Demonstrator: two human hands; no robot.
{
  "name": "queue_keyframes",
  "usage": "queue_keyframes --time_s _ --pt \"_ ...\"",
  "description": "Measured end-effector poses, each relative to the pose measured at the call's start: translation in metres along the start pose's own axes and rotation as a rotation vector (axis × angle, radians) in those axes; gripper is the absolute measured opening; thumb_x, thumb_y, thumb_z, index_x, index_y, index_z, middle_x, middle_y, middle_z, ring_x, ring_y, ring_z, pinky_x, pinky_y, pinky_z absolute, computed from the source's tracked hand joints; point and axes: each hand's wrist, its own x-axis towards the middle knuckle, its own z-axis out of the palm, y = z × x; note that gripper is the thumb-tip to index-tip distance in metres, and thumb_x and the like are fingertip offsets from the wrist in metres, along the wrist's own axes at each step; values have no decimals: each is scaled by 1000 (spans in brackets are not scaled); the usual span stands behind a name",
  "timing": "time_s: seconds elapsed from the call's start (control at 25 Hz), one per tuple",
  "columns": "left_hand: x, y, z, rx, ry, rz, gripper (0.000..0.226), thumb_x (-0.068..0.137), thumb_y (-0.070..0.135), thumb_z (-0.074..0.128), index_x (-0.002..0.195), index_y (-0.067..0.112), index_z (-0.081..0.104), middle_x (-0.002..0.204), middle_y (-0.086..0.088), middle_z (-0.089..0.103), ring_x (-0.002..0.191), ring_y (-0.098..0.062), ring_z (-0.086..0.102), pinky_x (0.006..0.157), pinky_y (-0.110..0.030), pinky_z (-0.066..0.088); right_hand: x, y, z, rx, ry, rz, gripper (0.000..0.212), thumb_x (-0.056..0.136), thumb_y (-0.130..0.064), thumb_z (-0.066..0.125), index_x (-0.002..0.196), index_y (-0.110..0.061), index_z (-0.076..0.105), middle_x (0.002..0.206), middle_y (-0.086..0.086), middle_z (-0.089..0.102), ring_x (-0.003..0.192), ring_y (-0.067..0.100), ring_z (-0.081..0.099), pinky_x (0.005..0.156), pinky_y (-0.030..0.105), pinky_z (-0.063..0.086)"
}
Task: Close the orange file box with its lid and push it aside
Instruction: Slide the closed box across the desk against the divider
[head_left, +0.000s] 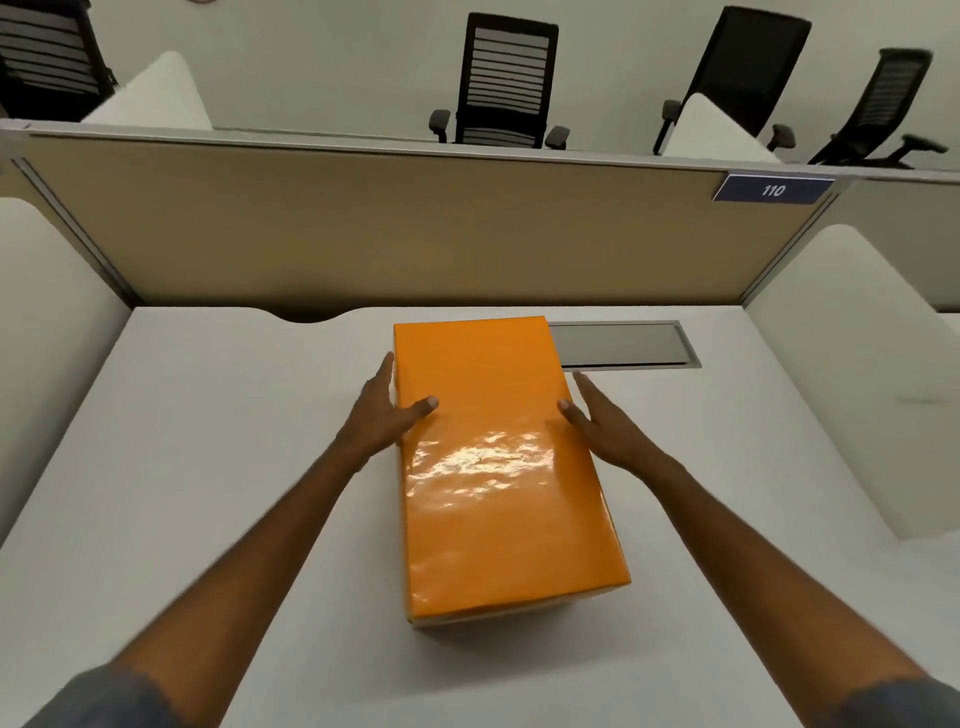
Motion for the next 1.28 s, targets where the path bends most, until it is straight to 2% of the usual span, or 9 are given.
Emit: queue_keyframes --time_s 0.2,0.36,0.52,0.68,0.88,1.04,1.12,1.2,1.28 --pt "58 22 3 294 11 -11 113 80 47 79 162 17 7 166 -14 23 150 -37 30 117 -52 35 79 -13 -16 -275 -119 -59 93 99 -47 57 164 -11 1 174 9 1 159 32 15 125 49 23" --pt "79 22 8 426 -36 -88 119 75 52 81 162 18 7 166 -13 24 149 -39 33 113 -53 38 115 -14 -21 -408 -289 -23 105 93 -48 67 163 -9 0 174 9 -3 155 37 26 121 50 30" --pt "92 24 10 455 -80 -148 121 75 47 83 162 20 4 166 -14 23 147 -41 34 109 -56 44 131 -15 -23 -468 -352 -8 109 90 -44 73 163 -7 1 174 11 -4 150 40 35 117 50 36" --pt "87 28 13 384 -75 -149 119 79 42 82 162 20 0 168 -13 18 149 -40 31 112 -55 40 121 -14 -31 -223 -299 16 102 86 -36 79 160 -12 12 166 15 26 143 40 43 110 51 43" --pt "23 10 16 87 49 -140 117 78 44 81 162 24 3 168 -9 22 149 -37 35 115 -58 39 54 -4 -18 21 -150 29 85 97 -21 68 162 -15 13 168 14 26 150 39 35 116 50 37" --pt "-77 -30 24 -191 -126 -143 97 64 51 90 146 43 40 143 6 58 125 -23 63 95 -47 59 -43 33 1 405 -213 267 94 89 -33 77 163 -20 19 167 6 31 153 30 34 118 50 37" --pt "-121 -48 32 -293 -162 -196 91 59 51 93 137 48 47 134 14 62 114 -16 68 83 -36 63 -79 51 8 533 -285 334 81 84 -40 78 153 -18 42 156 3 52 139 24 55 113 47 47" --pt "-146 -59 43 -364 -148 -253 80 67 43 91 135 42 50 133 12 63 105 -14 71 72 -28 63 -96 60 15 638 -321 373 64 84 -44 75 139 -17 60 134 -2 72 117 16 71 97 36 60" --pt "-152 -62 48 -397 -112 -307 74 75 28 86 142 28 52 132 6 64 104 -15 71 70 -28 63 -102 64 18 713 -311 398 47 90 -36 73 132 -17 65 126 -3 75 110 14 74 85 27 62"
